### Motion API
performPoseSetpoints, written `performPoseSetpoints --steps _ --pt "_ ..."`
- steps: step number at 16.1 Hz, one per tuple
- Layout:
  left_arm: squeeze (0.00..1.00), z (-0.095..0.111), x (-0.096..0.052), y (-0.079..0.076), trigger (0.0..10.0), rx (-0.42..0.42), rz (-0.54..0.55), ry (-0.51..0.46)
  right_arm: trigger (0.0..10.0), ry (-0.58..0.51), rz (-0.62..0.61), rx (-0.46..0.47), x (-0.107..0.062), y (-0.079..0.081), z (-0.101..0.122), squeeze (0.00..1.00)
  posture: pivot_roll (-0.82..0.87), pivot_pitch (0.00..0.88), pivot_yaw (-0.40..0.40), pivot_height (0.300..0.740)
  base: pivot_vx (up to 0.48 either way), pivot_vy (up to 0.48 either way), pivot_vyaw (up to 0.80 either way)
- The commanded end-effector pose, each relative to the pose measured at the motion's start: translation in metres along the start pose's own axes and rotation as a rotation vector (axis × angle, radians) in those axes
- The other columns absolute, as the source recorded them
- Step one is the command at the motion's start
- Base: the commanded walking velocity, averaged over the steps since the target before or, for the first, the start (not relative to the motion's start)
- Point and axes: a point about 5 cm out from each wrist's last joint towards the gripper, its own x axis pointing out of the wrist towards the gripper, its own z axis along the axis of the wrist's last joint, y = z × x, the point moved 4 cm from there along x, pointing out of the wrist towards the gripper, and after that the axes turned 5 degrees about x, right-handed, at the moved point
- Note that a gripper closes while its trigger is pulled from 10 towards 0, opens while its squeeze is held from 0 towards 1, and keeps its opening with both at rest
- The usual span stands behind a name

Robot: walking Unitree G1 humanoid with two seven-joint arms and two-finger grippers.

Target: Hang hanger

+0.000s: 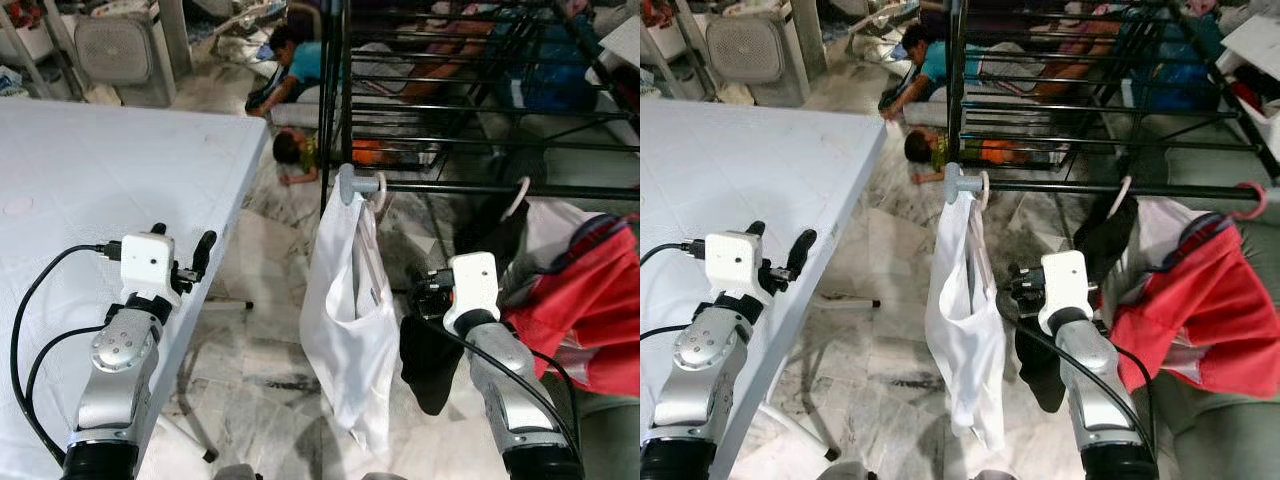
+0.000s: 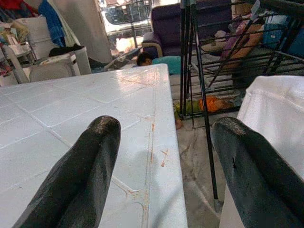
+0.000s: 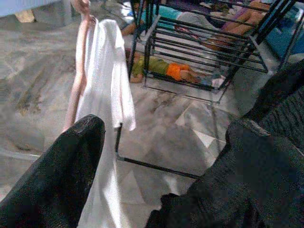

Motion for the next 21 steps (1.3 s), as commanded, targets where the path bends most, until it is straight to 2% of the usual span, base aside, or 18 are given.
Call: performPoseSetpoints --steps 1,3,5,8,9,10,12,15,17,20,21 --pt "0.00 -0.001 0.000 0.005 10.0 0.015 0.009 0.014 10.0 -0.028 0.057 0.010 0.005 0.011 0.015 0.00 -0.05 0.011 -0.011 0.740 0.000 0.000 0.00" --pt "0.00 -0.002 0.000 0.007 10.0 0.020 0.013 0.019 10.0 0.009 0.152 0.028 0.009 0.028 0.014 0.00 -0.04 0.014 -0.011 0.740 0.000 0.000 0.00" --pt "0.00 -0.003 -0.001 0.009 10.0 0.035 0.016 0.027 10.0 0.061 0.215 0.011 0.015 0.038 0.008 0.00 -0.02 0.018 -0.016 0.740 0.000 0.000 0.00" --pt "0.00 -0.007 -0.008 0.016 10.0 0.058 0.025 0.053 10.0 0.123 0.215 -0.006 0.030 0.040 0.003 0.00 0.00 0.031 -0.020 0.740 0.000 0.000 0.00" --pt "0.00 -0.010 -0.013 0.018 10.0 0.068 0.026 0.067 10.0 0.174 0.202 -0.033 0.037 0.037 -0.002 0.00 0.01 0.037 -0.025 0.740 0.000 0.000 0.00" --pt "0.00 -0.013 -0.015 0.018 10.0 0.071 0.027 0.079 10.0 0.222 0.180 -0.054 0.043 0.033 -0.008 0.00 0.01 0.046 -0.031 0.740 0.000 0.000 0.00" --pt "0.00 -0.013 -0.016 0.017 10.0 0.068 0.029 0.079 10.0 0.254 0.183 -0.066 0.051 0.034 -0.011 0.00 0.02 0.047 -0.036 0.740 0.000 0.000 0.00" --pt "0.00 -0.013 -0.016 0.013 10.0 0.062 0.025 0.082 10.0 0.278 0.210 -0.043 0.064 0.041 -0.009 0.00 0.02 0.047 -0.039 0.740 0.000 0.000 0.00" --pt "0.00 -0.013 -0.016 0.012 10.0 0.059 0.022 0.084 10.0 0.309 0.268 -0.019 0.076 0.058 -0.002 0.00 0.02 0.050 -0.047 0.740 0.000 0.000 0.00" --pt "0.00 -0.015 -0.019 0.010 10.0 0.055 0.025 0.092 10.0 0.340 0.244 -0.001 0.085 0.063 0.000 0.00 0.02 0.056 -0.061 0.740 0.000 0.000 0.00" --pt "0.00 -0.015 -0.019 0.009 10.0 0.054 0.025 0.093 4.5 0.349 0.229 -0.019 0.086 0.062 -0.001 0.00 0.02 0.057 -0.066 0.740 0.000 0.000 0.00"
